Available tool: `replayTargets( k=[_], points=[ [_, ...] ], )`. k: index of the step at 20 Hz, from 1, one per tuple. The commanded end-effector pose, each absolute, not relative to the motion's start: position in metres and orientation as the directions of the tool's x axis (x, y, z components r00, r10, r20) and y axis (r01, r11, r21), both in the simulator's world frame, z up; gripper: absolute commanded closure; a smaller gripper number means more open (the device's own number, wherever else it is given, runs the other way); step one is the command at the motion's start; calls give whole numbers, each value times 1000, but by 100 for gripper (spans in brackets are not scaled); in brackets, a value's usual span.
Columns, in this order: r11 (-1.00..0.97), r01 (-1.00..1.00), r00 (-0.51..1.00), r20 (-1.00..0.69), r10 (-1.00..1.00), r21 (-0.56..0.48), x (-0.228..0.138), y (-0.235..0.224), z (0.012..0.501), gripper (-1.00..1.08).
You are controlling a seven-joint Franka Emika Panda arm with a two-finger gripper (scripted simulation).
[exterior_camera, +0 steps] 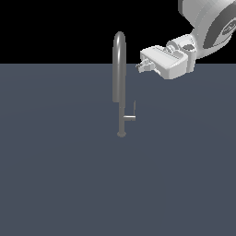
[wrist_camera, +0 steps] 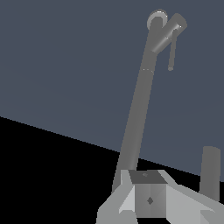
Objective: Turn on the faucet by rotating a designated handle.
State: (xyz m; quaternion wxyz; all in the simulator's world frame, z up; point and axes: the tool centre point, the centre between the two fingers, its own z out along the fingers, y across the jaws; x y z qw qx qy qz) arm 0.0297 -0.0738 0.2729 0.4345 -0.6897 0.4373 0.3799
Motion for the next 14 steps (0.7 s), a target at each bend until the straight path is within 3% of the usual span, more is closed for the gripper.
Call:
replayTargets(
  k=[1, 14],
  points=[
    [-168, -959, 266, -935, -234, -230, 37, -76, 251, 108],
    [91, -995, 35, -999, -41, -39, 51, -71, 163, 108]
  ],
)
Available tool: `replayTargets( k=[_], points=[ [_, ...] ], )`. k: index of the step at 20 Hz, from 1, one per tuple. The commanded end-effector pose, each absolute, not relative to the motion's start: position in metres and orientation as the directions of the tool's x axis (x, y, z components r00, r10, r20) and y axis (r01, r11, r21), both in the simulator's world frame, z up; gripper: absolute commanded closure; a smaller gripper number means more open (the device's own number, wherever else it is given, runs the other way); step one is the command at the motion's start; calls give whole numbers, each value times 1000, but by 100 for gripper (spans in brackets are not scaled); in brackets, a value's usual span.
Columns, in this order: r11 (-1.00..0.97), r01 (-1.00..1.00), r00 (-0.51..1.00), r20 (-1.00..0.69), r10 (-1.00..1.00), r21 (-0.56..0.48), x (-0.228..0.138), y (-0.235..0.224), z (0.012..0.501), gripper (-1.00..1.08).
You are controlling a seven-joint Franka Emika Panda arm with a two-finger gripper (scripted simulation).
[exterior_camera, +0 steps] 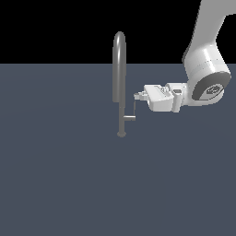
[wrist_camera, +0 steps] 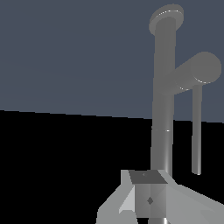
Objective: Turn on the faucet by rotating a designated handle.
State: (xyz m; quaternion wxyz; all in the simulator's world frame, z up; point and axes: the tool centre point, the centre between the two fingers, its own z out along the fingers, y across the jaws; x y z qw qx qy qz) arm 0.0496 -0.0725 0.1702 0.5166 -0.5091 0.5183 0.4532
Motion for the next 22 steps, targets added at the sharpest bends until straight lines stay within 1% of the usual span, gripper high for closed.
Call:
replayTargets(
  k=[1, 7, 16, 22],
  points=[
    [101, -994, 26, -999, -31, -29, 51, -70, 160, 108],
    [134, -991, -3, -1000, 2, 3, 51, -67, 147, 108],
    [131, -991, 0, -1000, 0, 0, 51, -67, 148, 108],
    [131, -991, 0, -1000, 0, 0, 36, -65, 154, 108]
  ],
)
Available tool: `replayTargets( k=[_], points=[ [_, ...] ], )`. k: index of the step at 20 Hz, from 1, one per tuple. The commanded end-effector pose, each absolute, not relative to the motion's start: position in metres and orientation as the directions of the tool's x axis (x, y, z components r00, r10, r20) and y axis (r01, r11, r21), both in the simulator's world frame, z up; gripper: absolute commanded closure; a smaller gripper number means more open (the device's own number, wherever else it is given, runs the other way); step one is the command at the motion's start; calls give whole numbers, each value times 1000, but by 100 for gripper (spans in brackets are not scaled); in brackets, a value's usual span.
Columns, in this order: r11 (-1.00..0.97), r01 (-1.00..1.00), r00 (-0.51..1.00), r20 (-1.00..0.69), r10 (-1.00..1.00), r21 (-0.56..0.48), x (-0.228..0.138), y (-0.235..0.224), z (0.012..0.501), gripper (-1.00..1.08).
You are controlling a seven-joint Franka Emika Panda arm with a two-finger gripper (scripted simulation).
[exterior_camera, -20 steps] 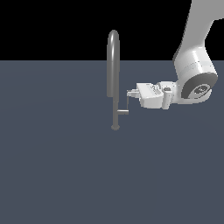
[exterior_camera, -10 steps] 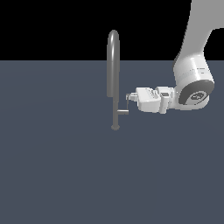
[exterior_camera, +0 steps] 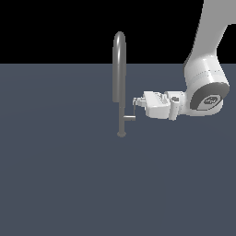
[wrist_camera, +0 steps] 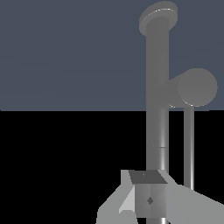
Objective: Turn on the faucet by rotating a designated handle.
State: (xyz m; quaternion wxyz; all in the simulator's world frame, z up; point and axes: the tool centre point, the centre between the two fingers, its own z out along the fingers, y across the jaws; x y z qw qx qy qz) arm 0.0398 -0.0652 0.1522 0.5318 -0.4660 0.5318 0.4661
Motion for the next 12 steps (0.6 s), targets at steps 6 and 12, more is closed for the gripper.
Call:
replayTargets(
  k=[6, 12],
  points=[
    [131, -991, 0, -1000, 0, 0, 22, -63, 158, 108],
    [133, -991, 0, -1000, -1, 0, 10, -61, 155, 108]
  ],
)
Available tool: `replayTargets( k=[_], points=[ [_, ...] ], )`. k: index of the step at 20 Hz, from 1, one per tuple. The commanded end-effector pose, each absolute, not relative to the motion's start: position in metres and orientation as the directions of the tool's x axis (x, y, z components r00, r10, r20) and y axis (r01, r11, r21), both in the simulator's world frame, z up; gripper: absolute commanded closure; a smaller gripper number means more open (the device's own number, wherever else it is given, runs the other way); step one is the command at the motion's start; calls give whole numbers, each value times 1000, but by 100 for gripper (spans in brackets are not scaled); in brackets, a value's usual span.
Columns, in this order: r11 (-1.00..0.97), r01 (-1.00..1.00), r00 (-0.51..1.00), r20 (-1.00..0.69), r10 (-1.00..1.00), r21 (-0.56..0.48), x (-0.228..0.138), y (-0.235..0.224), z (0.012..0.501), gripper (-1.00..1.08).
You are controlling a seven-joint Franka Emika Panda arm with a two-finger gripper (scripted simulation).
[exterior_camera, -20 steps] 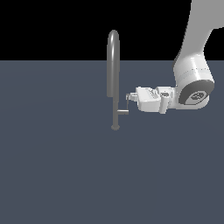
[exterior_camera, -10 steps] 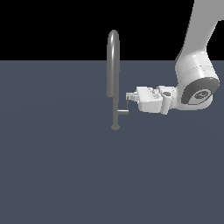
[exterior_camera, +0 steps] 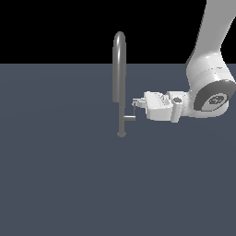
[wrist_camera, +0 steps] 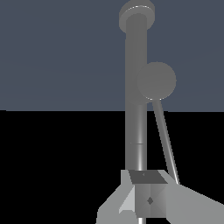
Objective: Turn on the faucet by rotating a designated handle.
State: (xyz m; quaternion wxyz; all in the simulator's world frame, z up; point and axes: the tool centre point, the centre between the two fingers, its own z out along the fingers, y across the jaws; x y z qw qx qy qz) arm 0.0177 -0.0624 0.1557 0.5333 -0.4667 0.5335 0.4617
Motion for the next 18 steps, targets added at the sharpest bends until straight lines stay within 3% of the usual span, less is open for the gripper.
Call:
replayTargets(
  k=[1, 8, 16, 18],
  points=[
    [133, -991, 0, -1000, -1, 0, 7, -61, 155, 108],
    [136, -991, 12, -1000, -5, -13, -2, -60, 158, 108],
    [132, -991, 1, -1000, 0, -1, -36, -55, 136, 108],
    [136, -990, 25, -1000, -8, -26, -24, -57, 146, 108]
  ],
)
